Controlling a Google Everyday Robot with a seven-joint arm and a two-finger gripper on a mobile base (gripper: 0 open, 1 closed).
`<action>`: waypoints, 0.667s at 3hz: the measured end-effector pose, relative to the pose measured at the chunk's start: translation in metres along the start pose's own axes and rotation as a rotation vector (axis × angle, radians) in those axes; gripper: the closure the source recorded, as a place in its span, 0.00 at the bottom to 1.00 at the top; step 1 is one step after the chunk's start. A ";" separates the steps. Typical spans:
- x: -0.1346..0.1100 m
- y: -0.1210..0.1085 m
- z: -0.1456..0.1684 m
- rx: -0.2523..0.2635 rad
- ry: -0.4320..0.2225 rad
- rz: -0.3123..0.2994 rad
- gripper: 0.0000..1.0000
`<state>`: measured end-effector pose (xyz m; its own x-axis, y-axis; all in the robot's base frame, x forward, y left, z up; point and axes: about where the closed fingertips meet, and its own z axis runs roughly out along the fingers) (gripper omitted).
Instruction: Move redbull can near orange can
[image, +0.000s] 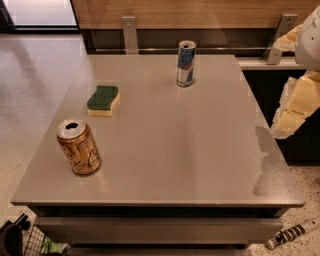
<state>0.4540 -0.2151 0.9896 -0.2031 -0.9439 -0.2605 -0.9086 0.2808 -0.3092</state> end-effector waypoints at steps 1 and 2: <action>0.000 -0.026 0.014 0.037 -0.096 0.051 0.00; -0.006 -0.064 0.035 0.104 -0.259 0.132 0.00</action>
Offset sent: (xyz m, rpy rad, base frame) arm 0.1310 -0.0140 -0.0077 0.4899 -0.2948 -0.1294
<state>0.5262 -0.2210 0.9788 -0.2049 -0.8259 -0.5253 -0.8354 0.4272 -0.3458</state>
